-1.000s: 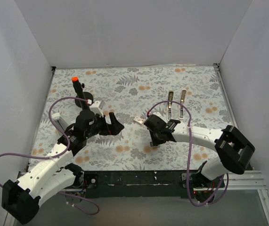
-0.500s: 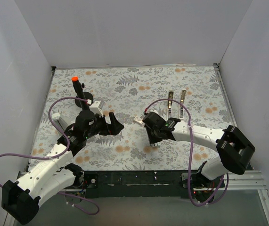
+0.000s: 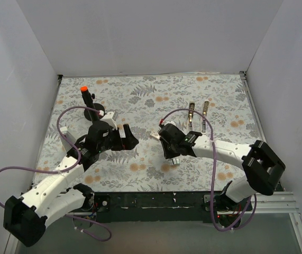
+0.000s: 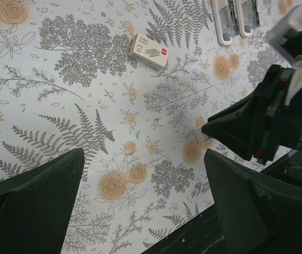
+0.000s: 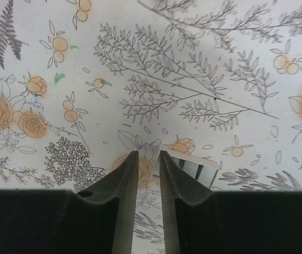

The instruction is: Unload the staples from the stapler

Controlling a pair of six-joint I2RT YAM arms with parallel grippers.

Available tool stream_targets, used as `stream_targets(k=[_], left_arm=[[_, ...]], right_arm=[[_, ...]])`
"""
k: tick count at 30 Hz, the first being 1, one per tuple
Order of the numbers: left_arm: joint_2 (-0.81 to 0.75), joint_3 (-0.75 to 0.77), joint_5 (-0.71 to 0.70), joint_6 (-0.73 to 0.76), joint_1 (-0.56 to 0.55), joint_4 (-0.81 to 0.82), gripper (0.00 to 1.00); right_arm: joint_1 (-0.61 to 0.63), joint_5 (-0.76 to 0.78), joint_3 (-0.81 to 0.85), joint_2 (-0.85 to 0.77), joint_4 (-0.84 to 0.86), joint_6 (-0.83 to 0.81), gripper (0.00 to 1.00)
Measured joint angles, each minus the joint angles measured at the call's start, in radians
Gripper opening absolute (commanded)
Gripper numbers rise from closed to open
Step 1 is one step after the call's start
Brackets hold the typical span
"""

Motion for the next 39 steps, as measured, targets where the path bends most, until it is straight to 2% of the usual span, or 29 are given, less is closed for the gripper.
stream_targets(k=[4,8,11,15,19,22,30,39], left_arm=[[0.1,0.074,-0.004,-0.009,0.0,-0.037,0.98],[0.109,0.092,-0.006,-0.025,0.0,-0.048,0.98],[0.104,0.098,-0.006,-0.032,0.0,-0.068,0.98],[0.058,0.098,-0.006,-0.022,0.0,-0.083,0.98],[-0.021,0.097,-0.003,-0.005,0.0,-0.082,0.98],[-0.077,0.069,0.013,0.011,0.0,-0.052,0.98],[-0.148,-0.008,0.048,0.039,0.0,-0.045,0.98],[-0.208,-0.015,0.055,0.051,0.0,-0.016,0.98]], right_arm=[[-0.069,0.005,0.0,-0.052,0.019,-0.073,0.41],[-0.175,-0.049,0.002,-0.059,0.114,-0.196,0.49],[-0.206,-0.095,0.014,-0.033,0.189,-0.307,0.54],[-0.203,-0.153,0.079,0.064,0.259,-0.455,0.59],[-0.201,-0.196,0.147,0.155,0.287,-0.568,0.72],[-0.201,-0.216,0.18,0.195,0.295,-0.636,0.75],[-0.201,-0.254,0.283,0.33,0.276,-0.743,0.74],[-0.192,-0.256,0.306,0.409,0.238,-0.797,0.66]])
